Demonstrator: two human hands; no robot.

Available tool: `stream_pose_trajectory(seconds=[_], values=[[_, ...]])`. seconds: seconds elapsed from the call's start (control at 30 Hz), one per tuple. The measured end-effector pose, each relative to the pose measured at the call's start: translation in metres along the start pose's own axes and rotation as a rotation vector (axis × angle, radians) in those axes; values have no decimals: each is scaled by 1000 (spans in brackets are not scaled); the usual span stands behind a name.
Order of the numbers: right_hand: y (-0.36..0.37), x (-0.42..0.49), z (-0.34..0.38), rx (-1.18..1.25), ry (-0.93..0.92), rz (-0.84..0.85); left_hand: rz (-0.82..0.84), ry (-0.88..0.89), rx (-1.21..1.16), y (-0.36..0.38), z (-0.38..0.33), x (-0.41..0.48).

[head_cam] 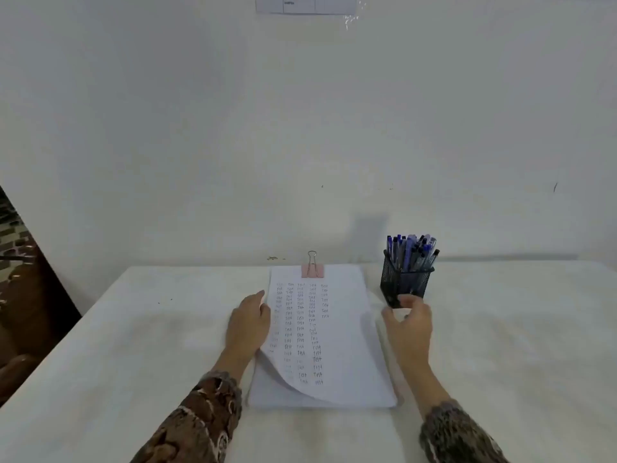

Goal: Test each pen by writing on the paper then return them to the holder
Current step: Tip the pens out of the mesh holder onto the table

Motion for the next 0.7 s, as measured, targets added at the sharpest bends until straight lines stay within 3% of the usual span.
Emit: stream_pose_trajectory(seconds=[0.13, 0.3, 0.7], values=[[-3, 29, -3, 79, 146, -146, 51, 39, 233, 9, 4, 4], [7, 55, -17, 117, 138, -65, 124, 93, 445, 15, 15, 2], [-9, 62, -6, 172, 103, 17, 90, 100, 466, 19, 22, -2]])
Point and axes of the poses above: each hand's wrist, its own x-axis towards the middle knuckle, its own y-axis out of the palm, z = x × y, the point moved 2 cm from there along x, towards the middle knuckle, and after that the axes turned 2 degrees about -y, right-handed, at the moved point
